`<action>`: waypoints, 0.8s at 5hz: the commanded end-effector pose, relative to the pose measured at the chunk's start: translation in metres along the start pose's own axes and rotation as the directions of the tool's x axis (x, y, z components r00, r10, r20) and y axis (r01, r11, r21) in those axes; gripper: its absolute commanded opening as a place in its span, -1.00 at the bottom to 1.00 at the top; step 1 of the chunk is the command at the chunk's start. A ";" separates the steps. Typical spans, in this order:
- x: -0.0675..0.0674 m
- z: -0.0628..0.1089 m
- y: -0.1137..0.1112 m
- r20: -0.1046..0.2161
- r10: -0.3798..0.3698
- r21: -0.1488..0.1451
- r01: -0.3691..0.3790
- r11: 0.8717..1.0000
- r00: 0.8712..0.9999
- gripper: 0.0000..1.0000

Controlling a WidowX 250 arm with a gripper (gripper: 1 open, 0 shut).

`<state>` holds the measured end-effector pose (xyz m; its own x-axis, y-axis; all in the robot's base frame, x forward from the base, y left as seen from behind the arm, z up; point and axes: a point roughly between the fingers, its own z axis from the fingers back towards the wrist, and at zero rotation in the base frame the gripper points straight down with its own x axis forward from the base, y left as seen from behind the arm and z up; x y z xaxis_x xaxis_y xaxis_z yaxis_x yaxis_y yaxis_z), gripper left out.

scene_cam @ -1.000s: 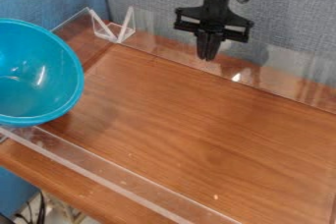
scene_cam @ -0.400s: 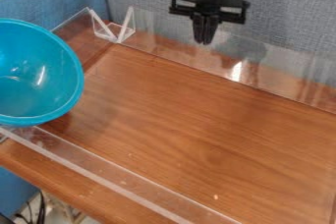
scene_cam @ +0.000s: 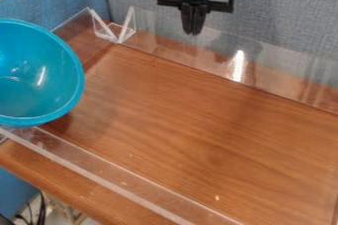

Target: Remove the mushroom from inside the blue bowl and put it on the table

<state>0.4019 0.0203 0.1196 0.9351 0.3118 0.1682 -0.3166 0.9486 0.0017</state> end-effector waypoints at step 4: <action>-0.032 0.006 -0.009 -0.024 -0.096 -0.023 0.095 0.995 0.995 -1.00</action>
<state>0.3703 -0.0012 0.0829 0.9754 0.2165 0.0410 -0.2174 0.9759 0.0193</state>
